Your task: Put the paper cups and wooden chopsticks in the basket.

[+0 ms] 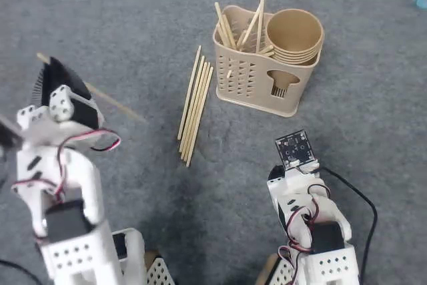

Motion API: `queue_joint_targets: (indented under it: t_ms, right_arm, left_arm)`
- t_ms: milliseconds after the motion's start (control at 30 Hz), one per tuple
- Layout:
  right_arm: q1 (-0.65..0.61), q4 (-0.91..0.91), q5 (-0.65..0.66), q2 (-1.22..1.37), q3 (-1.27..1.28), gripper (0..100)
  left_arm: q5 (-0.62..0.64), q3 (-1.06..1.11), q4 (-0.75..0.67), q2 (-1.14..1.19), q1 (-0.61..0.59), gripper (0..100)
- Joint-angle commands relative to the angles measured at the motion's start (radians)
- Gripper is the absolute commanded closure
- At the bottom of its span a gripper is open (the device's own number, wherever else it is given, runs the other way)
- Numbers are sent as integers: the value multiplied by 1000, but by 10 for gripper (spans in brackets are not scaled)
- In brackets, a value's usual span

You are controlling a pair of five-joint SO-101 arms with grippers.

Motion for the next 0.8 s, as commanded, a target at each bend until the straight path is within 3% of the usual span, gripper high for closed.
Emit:
queue_joint_targets:
  t_ms: [0, 233, 433, 567, 767]
  right_arm:
    - [12, 4, 18, -15, 21, 990]
    - [12, 4, 18, -15, 21, 990]
    - [12, 4, 18, -15, 21, 990]
    - [10, 4, 18, -15, 21, 990]
    - [8, 4, 18, -15, 21, 990]
  left_arm:
    - [-91, 53, -186, -100, 126, 989]
    - [-104, 151, -331, -120, 305, 989]
    - [-104, 110, -565, -100, 514, 989]
    - [-104, -124, -526, 107, 608, 989]
    - [-104, -630, -483, 637, 606, 989]
